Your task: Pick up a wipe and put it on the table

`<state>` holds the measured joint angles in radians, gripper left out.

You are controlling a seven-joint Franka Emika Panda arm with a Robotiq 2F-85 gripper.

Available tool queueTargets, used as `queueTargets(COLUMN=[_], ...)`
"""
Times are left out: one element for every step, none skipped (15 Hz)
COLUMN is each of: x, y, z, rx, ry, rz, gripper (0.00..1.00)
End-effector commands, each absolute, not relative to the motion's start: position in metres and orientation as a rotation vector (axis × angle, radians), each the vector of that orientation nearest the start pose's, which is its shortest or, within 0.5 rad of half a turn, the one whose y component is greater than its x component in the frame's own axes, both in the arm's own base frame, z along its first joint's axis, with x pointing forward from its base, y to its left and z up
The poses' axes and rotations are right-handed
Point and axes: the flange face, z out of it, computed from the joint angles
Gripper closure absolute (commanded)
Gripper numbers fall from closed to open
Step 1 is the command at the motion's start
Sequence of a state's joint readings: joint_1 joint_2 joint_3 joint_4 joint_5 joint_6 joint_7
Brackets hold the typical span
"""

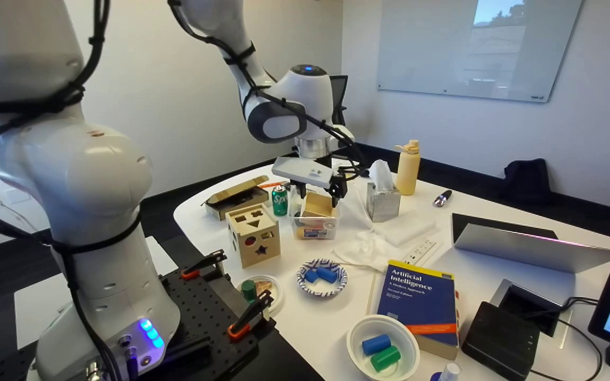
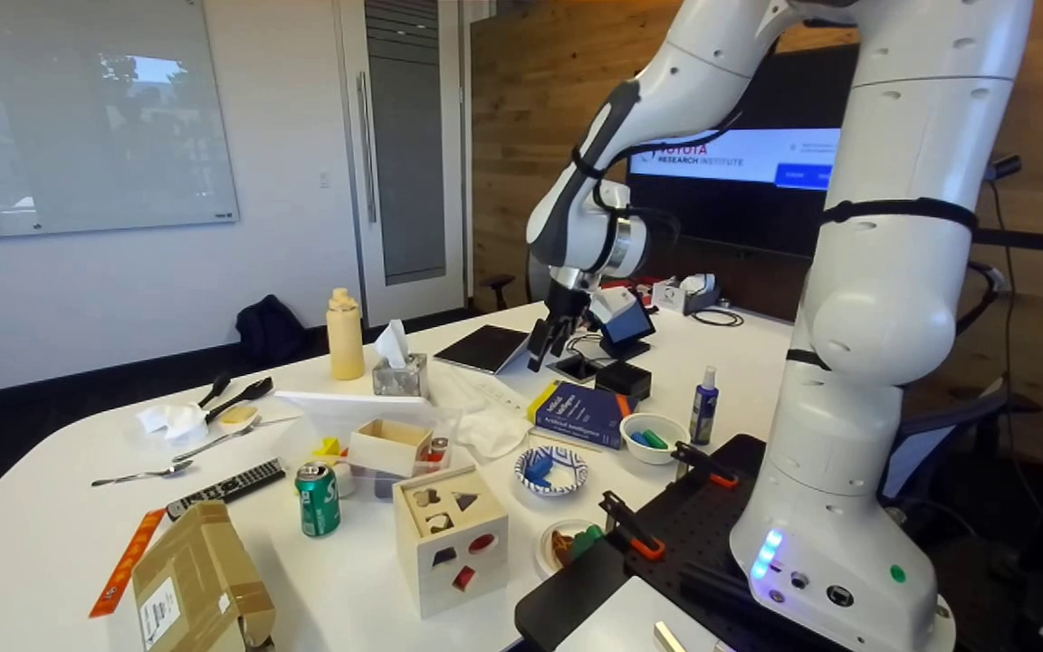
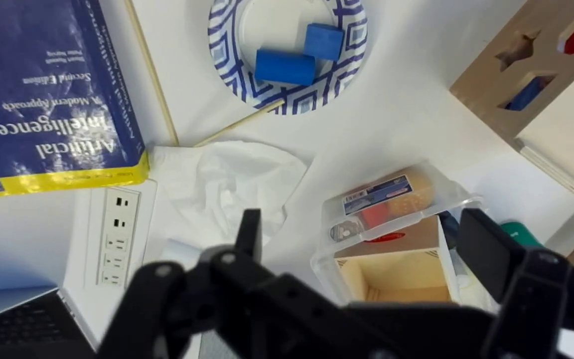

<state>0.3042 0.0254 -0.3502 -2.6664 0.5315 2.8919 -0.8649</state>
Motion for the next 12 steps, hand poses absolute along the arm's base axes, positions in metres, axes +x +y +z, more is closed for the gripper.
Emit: queueTargets(x=[0.478,0.489,0.5,0.51,0.52,0.529,0.538,0.546,0.554,0.562,0.57,0.577], y=[-0.046,-0.047,-0.048,-0.05,-0.053,-0.056,-0.06,-0.064,-0.068,-0.072,-0.076,-0.078], z=[0.204,0.191,0.175,0.159,0.141,0.121,0.101,0.081,0.06,0.039,0.019,-0.001], rx=[-3.001,-2.995,-2.993,-2.989,-2.988,-2.987,-2.983,-2.984,-2.985,-2.983,-2.983,-2.98], ry=[-0.538,-0.543,-0.54,-0.539,-0.538,-0.538,-0.538,-0.54,-0.531,-0.525,-0.522,-0.526], rz=[-0.353,-0.349,-0.337,-0.328,-0.312,-0.29,-0.27,-0.249,-0.229,-0.214,-0.204,-0.196], gripper=[0.0,0.0,0.0,0.0,0.0,0.0,0.0,0.0,0.0,0.0,0.0,0.0])
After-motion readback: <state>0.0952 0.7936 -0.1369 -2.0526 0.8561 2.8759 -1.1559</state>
